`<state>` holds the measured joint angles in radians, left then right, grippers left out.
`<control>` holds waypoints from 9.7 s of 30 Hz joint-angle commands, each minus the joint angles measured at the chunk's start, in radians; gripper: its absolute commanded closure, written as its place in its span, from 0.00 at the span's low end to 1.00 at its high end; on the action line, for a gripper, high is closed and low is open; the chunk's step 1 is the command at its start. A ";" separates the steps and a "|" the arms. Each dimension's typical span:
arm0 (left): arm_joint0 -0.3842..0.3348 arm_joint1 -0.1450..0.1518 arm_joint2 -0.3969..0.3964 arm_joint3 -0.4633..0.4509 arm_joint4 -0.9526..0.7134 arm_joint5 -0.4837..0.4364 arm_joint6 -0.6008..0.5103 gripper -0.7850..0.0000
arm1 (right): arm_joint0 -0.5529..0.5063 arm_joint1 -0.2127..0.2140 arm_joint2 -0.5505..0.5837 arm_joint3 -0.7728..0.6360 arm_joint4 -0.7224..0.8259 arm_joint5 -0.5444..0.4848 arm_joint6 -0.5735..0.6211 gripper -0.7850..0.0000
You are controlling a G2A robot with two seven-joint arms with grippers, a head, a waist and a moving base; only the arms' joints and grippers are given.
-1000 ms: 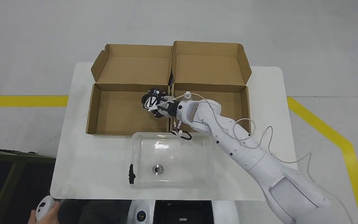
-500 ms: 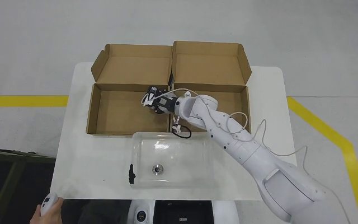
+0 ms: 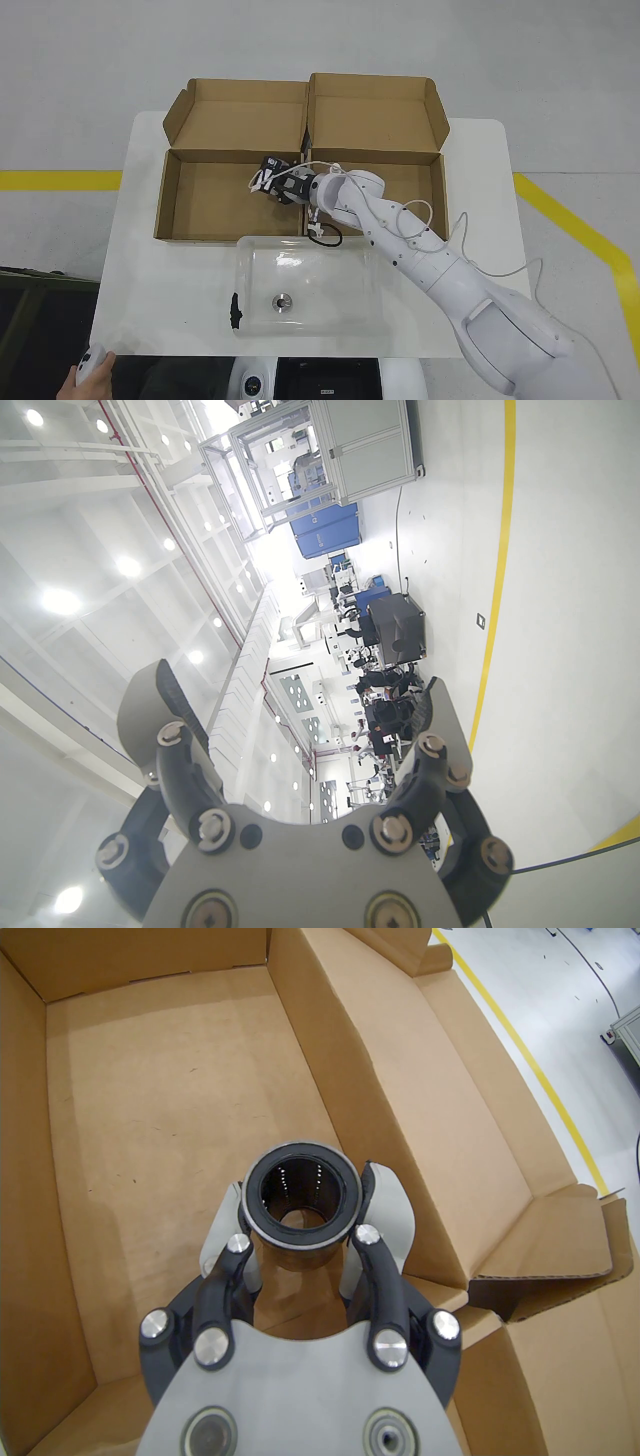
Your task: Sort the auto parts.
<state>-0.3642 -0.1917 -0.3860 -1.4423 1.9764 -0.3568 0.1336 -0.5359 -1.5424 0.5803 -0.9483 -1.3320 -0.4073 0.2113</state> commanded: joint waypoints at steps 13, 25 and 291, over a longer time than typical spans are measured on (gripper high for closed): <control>0.000 0.000 0.000 0.000 0.000 0.000 0.000 0.00 | -0.031 0.019 0.062 -0.135 -0.069 -0.044 0.003 0.29; 0.000 0.000 0.000 0.000 0.000 0.000 0.000 0.00 | -0.169 0.069 0.148 -0.442 -0.090 -0.175 0.068 0.24; 0.000 0.000 0.000 0.000 0.000 0.000 0.000 0.00 | -0.007 0.009 -0.011 -0.085 0.002 -0.249 0.179 0.74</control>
<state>-0.3642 -0.1917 -0.3860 -1.4423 1.9764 -0.3568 0.1336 -0.5435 -1.5328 0.5687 -1.0348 -1.3281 -0.6547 0.3896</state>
